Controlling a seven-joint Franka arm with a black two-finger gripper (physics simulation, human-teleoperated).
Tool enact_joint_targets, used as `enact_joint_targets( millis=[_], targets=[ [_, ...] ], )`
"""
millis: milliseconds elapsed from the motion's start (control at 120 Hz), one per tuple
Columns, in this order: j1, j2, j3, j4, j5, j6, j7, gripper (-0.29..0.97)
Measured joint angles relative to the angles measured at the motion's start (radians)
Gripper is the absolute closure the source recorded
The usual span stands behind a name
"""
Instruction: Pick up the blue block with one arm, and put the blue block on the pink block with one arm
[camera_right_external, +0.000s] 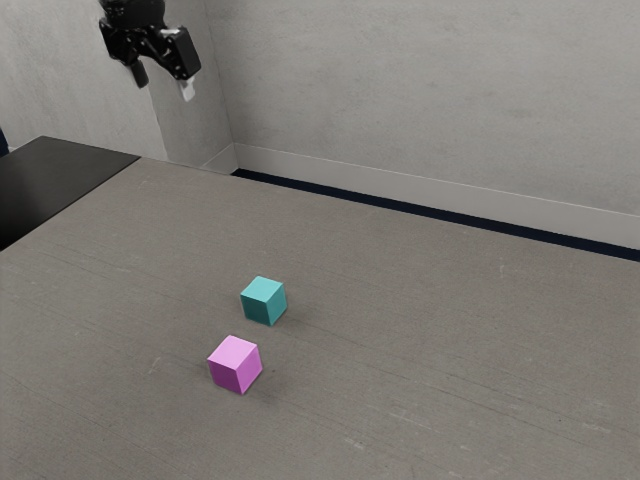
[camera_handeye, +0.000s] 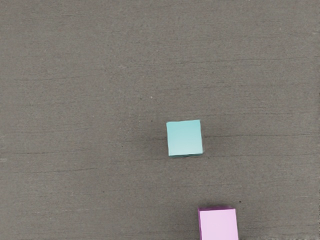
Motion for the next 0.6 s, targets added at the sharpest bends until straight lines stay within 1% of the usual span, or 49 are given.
enact_joint_targets(
  millis=[67, 142, 192, 233, 292, 383, 517, 600],
  targets=[
    [-0.013, 0.032, -0.006, -0.002, -0.002, 0.007, 0.004, 0.00],
    [0.000, 0.044, -0.040, -0.005, -0.003, 0.005, 0.009, 0.00],
    [-0.021, 0.046, -0.024, -0.056, -0.005, 0.007, 0.011, 0.00],
    [-0.032, 0.049, -0.003, -0.131, -0.007, 0.030, 0.009, 0.00],
    [-0.018, 0.057, 0.009, -0.262, -0.008, 0.106, 0.007, 0.00],
    [0.014, 0.067, 0.013, -0.396, -0.009, 0.229, 0.003, 0.00],
    [0.008, 0.100, 0.016, -0.507, -0.008, 0.358, -0.017, 0.00],
    [0.006, 0.135, 0.017, -0.529, -0.010, 0.414, -0.031, 0.00]
  ],
)
